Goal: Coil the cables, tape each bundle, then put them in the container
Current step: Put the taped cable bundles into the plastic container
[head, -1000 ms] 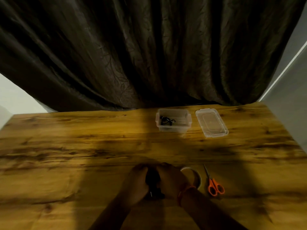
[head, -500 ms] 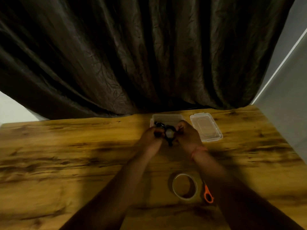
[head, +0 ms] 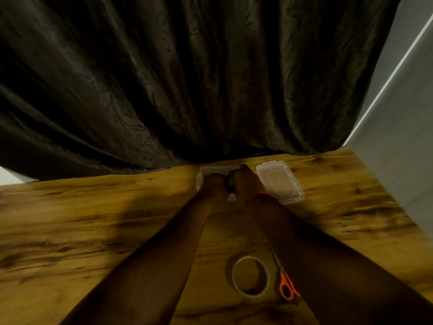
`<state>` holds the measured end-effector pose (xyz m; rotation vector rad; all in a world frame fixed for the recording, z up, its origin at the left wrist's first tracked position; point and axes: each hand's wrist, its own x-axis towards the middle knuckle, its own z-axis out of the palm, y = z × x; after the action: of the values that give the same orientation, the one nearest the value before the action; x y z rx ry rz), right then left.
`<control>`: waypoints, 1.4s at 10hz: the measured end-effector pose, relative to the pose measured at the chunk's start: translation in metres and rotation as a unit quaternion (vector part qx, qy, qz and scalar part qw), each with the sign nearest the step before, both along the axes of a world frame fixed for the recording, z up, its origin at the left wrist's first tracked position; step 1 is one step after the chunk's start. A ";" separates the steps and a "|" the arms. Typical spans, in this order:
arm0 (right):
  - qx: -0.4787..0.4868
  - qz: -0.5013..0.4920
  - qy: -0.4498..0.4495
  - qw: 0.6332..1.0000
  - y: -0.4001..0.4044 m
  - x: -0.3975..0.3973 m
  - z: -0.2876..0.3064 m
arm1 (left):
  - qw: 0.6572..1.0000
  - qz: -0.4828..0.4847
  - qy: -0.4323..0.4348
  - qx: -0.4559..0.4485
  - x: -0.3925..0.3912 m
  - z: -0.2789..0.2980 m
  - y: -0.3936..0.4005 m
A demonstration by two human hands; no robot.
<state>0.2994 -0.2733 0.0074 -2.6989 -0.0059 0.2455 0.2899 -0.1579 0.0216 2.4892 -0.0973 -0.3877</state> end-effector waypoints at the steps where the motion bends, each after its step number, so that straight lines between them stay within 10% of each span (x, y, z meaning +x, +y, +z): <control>1: -0.051 0.042 0.018 0.998 0.000 -0.004 0.001 | 0.997 -0.040 -0.001 0.072 -0.001 -0.004 0.000; 4: 0.075 -0.106 -0.153 0.980 -0.031 -0.029 -0.015 | 0.979 0.134 -0.155 0.005 -0.018 -0.013 0.028; 7: 0.154 -0.087 -0.089 0.980 0.001 -0.056 -0.014 | 0.927 0.192 -0.064 -0.316 -0.063 -0.023 0.053; 11: 0.186 -0.061 -0.082 0.977 0.013 -0.060 -0.019 | 0.928 0.242 -0.034 -0.281 -0.070 -0.044 0.089; 13: -0.021 -0.112 -0.142 0.983 -0.046 -0.067 -0.030 | 0.928 0.283 -0.073 -0.230 -0.081 -0.043 0.102; 14: -0.204 -0.090 -0.009 0.975 -0.092 -0.081 -0.036 | 0.915 0.318 -0.071 -0.238 -0.090 -0.065 0.119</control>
<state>0.2181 -0.3651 -0.0290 -3.0835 0.3150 0.1835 0.2004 -0.0392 -0.0439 1.9179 0.4955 0.0924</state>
